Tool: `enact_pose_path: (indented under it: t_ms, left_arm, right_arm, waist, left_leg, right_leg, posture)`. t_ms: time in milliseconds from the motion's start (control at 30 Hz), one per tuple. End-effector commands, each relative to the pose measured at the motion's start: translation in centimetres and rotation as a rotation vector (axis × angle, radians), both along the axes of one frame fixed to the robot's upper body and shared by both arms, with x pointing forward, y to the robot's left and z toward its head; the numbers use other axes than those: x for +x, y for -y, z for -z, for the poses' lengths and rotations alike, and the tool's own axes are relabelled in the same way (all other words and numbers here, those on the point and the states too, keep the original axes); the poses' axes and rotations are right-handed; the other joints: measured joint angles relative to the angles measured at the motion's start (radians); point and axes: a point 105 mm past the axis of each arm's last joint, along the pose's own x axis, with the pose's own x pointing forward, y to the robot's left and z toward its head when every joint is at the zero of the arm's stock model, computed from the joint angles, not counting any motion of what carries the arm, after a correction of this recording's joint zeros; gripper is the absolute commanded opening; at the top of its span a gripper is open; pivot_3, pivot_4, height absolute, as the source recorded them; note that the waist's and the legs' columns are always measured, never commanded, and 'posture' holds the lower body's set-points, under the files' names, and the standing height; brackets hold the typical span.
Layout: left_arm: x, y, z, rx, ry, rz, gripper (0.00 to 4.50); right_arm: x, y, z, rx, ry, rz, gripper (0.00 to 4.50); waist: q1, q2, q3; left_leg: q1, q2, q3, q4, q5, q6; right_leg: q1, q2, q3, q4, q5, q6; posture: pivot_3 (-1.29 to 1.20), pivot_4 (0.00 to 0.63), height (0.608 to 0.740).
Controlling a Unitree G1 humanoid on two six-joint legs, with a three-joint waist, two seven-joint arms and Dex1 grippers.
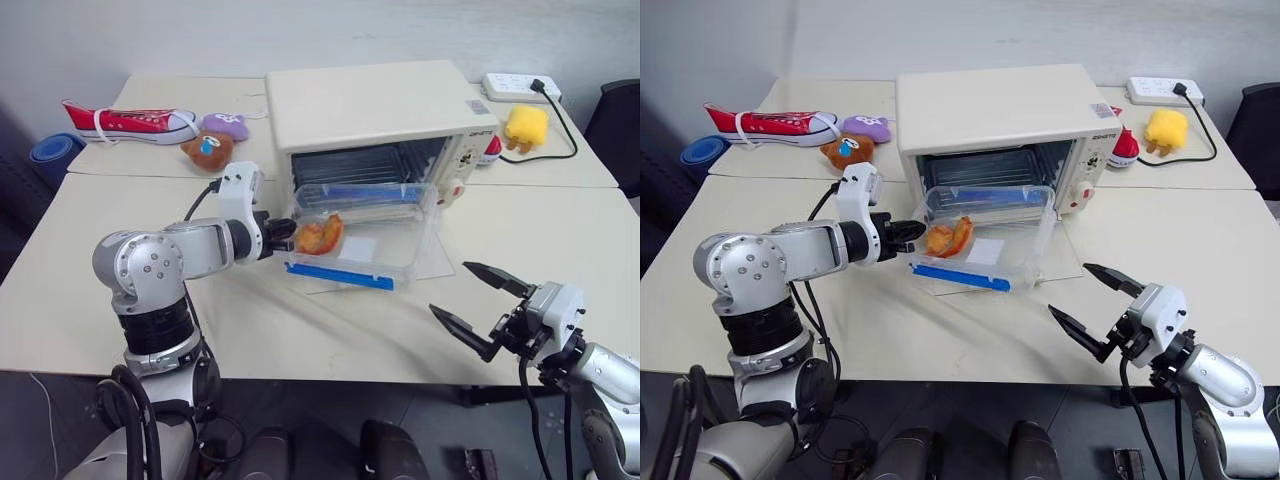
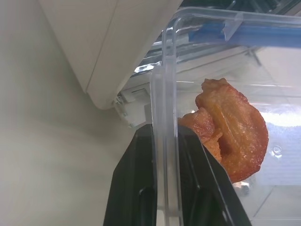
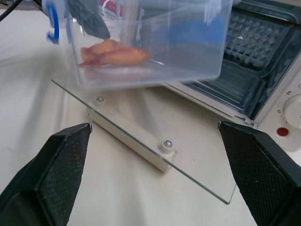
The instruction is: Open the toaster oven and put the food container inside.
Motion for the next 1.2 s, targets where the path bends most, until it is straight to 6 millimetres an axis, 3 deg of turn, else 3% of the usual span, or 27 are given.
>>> enact_pose_path:
  t_ms: [33, 233, 367, 467, 567, 667, 767, 933, 967, 1200]
  left_arm:
    - [-0.1, 1.0, -1.3, 0.011, 0.060, 0.023, 1.68]
    - [-0.2, 0.9, -2.3, -0.053, 0.111, 0.048, 3.52]
    - [-1.0, -0.4, -3.7, -0.121, 0.152, 0.154, 3.52]
    - [-2.0, -2.4, -3.7, -0.138, 0.126, 0.240, 3.52]
    - [-3.3, -3.9, -3.6, -0.146, 0.114, 0.349, 3.54]
    - [-4.3, -6.1, -1.6, 0.022, 0.140, 0.438, 2.93]
    - [-6.2, -7.2, 1.0, 0.148, 0.183, 0.625, 2.00]
    - [-7.7, -5.2, 3.3, 0.111, 0.250, 0.812, 0.37]
    - [-7.6, -4.5, 3.8, 0.114, 0.272, 0.819, 0.06]
    - [-4.1, -0.3, 4.6, 0.045, 0.398, 0.682, 0.02]
  right_arm:
    - [-0.4, -0.3, -1.0, 0.000, 0.049, 0.002, 4.50]
    - [-0.5, 0.5, -1.2, -0.012, 0.047, 0.025, 4.50]
    - [-0.5, 1.7, -1.9, -0.012, 0.007, 0.030, 4.50]
    - [-1.4, 1.0, -1.7, -0.014, -0.090, -0.059, 4.50]
    - [-3.1, -0.6, -0.4, -0.024, -0.261, -0.177, 3.89]
    - [-4.6, -2.8, 1.1, -0.073, -0.368, -0.287, 2.81]
    - [-4.8, -5.0, 1.7, -0.077, -0.376, -0.353, 1.78]
    - [-2.3, -6.4, 2.6, -0.119, -0.317, -0.324, 0.02]
    - [-1.7, -6.5, 2.6, -0.120, -0.309, -0.311, 0.00]
    - [3.3, -5.5, 1.0, -0.104, -0.203, -0.146, 0.00]
  waist:
    - [0.002, 0.000, 0.000]
    - [0.001, 0.000, 0.000]
    - [-0.001, 0.000, 0.000]
    - [-0.002, 0.001, 0.000]
    - [-0.002, 0.002, 0.000]
    - [-0.002, 0.002, 0.000]
    - [-0.003, 0.003, 0.000]
    - [0.009, 0.003, 0.000]
    - [0.009, 0.003, 0.000]
    - [0.000, 0.003, 0.001]
  left_leg:
    - [0.000, 0.000, 0.000, 0.000, 0.000, 0.000]
    - [0.000, 0.000, 0.000, 0.000, 0.000, 0.000]
    - [0.000, 0.000, 0.000, 0.000, 0.000, 0.000]
    - [0.000, 0.001, 0.000, -0.001, 0.000, 0.000]
    - [0.000, 0.001, 0.000, -0.001, 0.000, 0.000]
    - [0.000, 0.002, 0.000, 0.000, -0.001, 0.000]
    - [0.001, 0.002, 0.001, -0.001, -0.002, -0.001]
    - [-0.002, 0.003, 0.000, 0.003, -0.004, 0.001]
    - [-0.002, 0.003, 0.000, 0.003, -0.004, 0.002]
    - [-0.002, 0.003, 0.001, 0.004, -0.005, 0.003]
  right_leg:
    - [0.000, 0.000, 0.000, 0.000, 0.000, 0.000]
    - [0.001, 0.000, 0.000, 0.000, 0.000, 0.000]
    - [0.000, 0.000, 0.000, 0.000, 0.000, 0.000]
    - [0.000, 0.001, 0.000, 0.000, 0.000, 0.000]
    - [0.000, 0.002, 0.000, -0.001, 0.000, 0.000]
    - [0.000, 0.002, 0.000, -0.002, 0.000, 0.000]
    - [0.000, 0.003, 0.001, -0.002, -0.001, -0.001]
    - [0.000, 0.003, 0.000, -0.004, 0.000, -0.002]
    - [0.001, 0.003, 0.000, -0.004, 0.000, -0.002]
    - [0.000, 0.003, 0.000, -0.003, 0.001, -0.001]
  posture:
    - [0.00, 0.150, 0.740]
    - [0.00, 0.150, 0.740]
    - [0.00, 0.150, 0.740]
    - [0.00, 0.150, 0.740]
    - [0.00, 0.150, 0.740]
    - [0.00, 0.150, 0.740]
    - [0.00, 0.150, 0.740]
    - [0.00, 0.150, 0.740]
    - [0.00, 0.150, 0.740]
    - [0.00, 0.150, 0.740]
